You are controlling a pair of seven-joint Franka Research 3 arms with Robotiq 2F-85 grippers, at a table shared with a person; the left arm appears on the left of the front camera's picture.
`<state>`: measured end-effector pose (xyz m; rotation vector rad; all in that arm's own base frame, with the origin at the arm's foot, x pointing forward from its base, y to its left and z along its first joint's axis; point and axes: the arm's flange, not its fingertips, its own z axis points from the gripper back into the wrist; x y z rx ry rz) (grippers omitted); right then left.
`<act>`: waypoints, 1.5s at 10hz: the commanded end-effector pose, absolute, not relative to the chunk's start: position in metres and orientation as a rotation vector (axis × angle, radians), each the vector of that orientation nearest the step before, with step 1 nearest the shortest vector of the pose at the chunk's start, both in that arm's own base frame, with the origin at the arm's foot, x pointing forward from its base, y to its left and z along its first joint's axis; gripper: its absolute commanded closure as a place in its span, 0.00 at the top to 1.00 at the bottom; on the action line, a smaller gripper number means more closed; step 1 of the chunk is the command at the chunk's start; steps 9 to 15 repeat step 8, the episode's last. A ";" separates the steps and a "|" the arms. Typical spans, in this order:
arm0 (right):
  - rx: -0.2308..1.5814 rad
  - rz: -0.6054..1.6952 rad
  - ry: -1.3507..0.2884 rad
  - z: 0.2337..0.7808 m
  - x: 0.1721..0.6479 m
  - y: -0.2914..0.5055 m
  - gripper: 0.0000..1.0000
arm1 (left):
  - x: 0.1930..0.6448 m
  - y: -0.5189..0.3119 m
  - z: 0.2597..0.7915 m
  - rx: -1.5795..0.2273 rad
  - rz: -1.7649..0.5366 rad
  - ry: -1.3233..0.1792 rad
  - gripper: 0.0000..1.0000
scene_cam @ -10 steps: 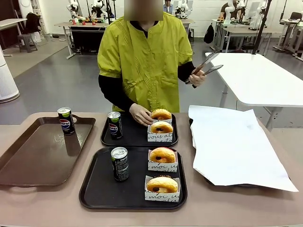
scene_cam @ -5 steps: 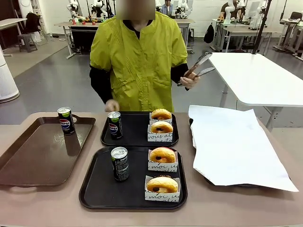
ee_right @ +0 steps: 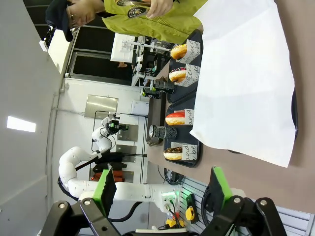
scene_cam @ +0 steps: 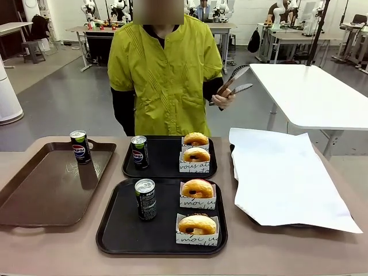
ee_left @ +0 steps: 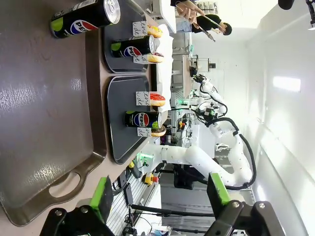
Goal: Set up donuts and drinks on trays.
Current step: Pick up one Pepsi coke from the Handle tray and place it on the Flat Tray without a Pepsi coke.
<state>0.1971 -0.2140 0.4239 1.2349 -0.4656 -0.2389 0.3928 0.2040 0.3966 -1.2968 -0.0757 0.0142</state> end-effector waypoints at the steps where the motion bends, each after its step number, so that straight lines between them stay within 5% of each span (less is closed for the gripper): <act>1: 1.255 -0.230 -0.492 0.425 0.200 -0.214 1.00 | 0.391 0.205 0.397 -1.287 0.010 -0.067 1.00; 15: 1.255 -0.230 -0.492 0.425 0.200 -0.214 1.00 | 0.391 0.205 0.397 -1.287 0.010 -0.067 1.00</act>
